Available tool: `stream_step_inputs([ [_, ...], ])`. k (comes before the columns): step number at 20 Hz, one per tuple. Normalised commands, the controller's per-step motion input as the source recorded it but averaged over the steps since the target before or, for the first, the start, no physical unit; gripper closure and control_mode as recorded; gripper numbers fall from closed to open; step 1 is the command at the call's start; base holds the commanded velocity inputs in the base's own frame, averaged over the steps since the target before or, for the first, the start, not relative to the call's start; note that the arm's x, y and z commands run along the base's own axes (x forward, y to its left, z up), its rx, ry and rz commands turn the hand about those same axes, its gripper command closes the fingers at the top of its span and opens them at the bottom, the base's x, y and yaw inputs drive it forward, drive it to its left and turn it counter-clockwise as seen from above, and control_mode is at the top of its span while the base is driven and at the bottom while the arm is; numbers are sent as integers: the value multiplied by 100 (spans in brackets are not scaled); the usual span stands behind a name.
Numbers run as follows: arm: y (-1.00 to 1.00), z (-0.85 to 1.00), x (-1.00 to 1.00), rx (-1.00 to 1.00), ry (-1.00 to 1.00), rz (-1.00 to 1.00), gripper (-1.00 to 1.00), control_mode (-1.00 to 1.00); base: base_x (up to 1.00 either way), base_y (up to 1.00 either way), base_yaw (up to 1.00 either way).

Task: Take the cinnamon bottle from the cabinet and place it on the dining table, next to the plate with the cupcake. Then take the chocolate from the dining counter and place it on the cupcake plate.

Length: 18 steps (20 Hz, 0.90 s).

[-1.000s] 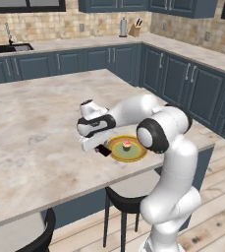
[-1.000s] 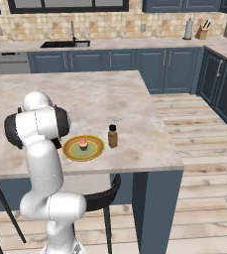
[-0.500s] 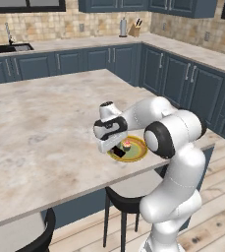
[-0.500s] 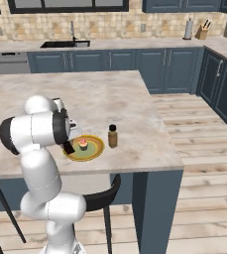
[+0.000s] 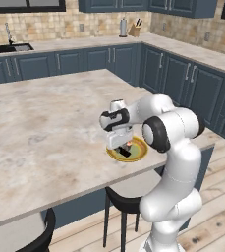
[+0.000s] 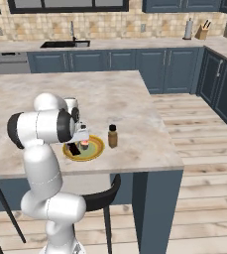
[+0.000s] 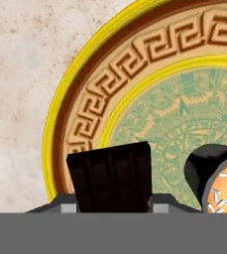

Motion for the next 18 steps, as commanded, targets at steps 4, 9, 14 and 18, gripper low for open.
stream_step_inputs([
  [4, -9, 0, 10, 0, 6, 8, -100, -100, 0, 0, 0],
  [9, -3, 0, 0, 0, 0, 9, -100, -100, 0, 0, 0],
  [14, 0, 0, -15, 0, 0, 8, -100, -100, 0, 0, 0],
  [18, 0, 0, -30, 0, 0, 5, -100, -100, 0, 0, 0],
])
